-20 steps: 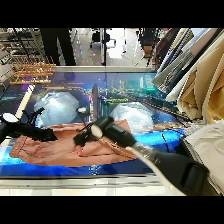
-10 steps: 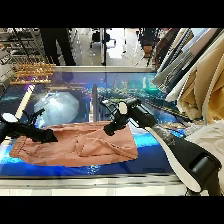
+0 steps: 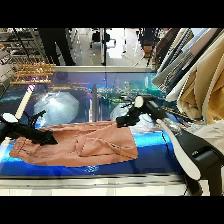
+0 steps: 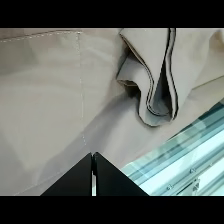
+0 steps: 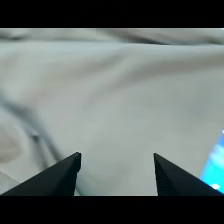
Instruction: Fold the clothes and pants, and hang the long-sleeved shirts on hangers.
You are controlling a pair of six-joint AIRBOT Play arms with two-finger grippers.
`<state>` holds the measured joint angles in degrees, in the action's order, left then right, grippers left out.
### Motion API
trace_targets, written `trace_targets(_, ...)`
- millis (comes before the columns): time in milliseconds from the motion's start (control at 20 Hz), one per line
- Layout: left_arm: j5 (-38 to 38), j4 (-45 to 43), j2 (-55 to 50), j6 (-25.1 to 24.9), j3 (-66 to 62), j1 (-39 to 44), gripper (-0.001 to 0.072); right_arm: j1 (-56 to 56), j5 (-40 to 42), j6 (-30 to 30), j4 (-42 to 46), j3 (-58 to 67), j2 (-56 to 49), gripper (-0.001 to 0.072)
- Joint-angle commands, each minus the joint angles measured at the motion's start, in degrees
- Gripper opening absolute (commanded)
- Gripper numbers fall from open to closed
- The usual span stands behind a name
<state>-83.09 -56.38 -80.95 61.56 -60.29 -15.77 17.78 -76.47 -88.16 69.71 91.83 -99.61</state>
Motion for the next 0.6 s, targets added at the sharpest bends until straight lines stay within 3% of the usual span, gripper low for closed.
trace_targets(0, -0.6, -0.9, 0.0, 0.0, 0.0, 0.0, 0.0011, -7.6, -5.8, 0.8, -5.1, -0.1, 0.1, 0.0615)
trace_targets(50, -0.6, -1.2, 0.1, 0.0, 0.0, -0.1, 0.001, -9.5, -7.1, 2.5, -6.7, -0.6, 0.1, 0.0649)
trace_targets(200, 0.1, -1.9, 0.1, 1.5, 0.0, 0.0, 0.001, -15.2, -7.7, 8.6, -13.9, -7.1, 0.0, 0.0659)
trace_targets(450, 4.7, -1.9, 3.2, 4.3, 0.0, 0.0, 0.001, -17.2, -0.1, 26.1, -25.5, -21.3, -0.7, 0.0658)
trace_targets(550, 4.6, -1.9, 4.9, 4.3, 0.0, 0.0, 0.001, -16.2, 1.4, 29.9, -29.1, -23.6, -2.1, 0.064)
